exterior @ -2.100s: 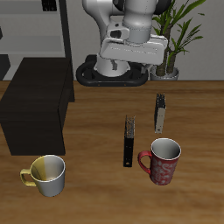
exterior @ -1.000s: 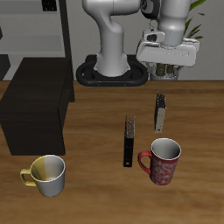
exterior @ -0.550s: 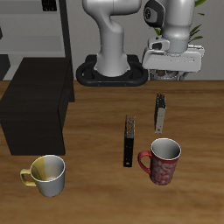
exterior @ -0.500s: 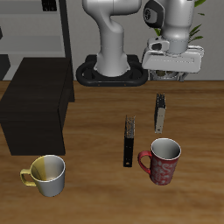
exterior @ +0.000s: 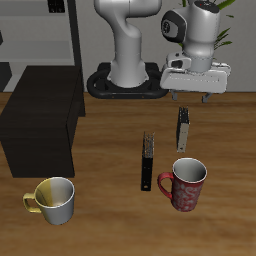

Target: Place the yellow book flat on top of the shelf

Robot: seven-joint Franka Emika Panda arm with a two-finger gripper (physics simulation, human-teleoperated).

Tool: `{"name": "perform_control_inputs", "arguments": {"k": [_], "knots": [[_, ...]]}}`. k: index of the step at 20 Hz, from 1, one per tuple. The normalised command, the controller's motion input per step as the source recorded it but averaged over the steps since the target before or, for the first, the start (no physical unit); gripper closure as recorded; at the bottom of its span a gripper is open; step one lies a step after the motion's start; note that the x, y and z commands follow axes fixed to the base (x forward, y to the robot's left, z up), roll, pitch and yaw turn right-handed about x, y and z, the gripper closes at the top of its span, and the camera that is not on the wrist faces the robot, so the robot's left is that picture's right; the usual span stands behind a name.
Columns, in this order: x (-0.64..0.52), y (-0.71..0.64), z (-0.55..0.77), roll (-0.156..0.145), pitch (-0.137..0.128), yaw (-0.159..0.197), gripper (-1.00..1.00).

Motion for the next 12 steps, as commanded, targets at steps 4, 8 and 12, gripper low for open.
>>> {"name": "perform_control_inputs", "arguments": {"k": [4,8,12], "knots": [[0.02,-0.06,-0.15,0.012,0.003,0.020,-1.00],[0.00,-0.08,-0.36,-0.022,-0.001,0.050,-1.00],[-0.03,-0.03,-0.29,-0.016,-0.012,0.024,-1.00]]}}
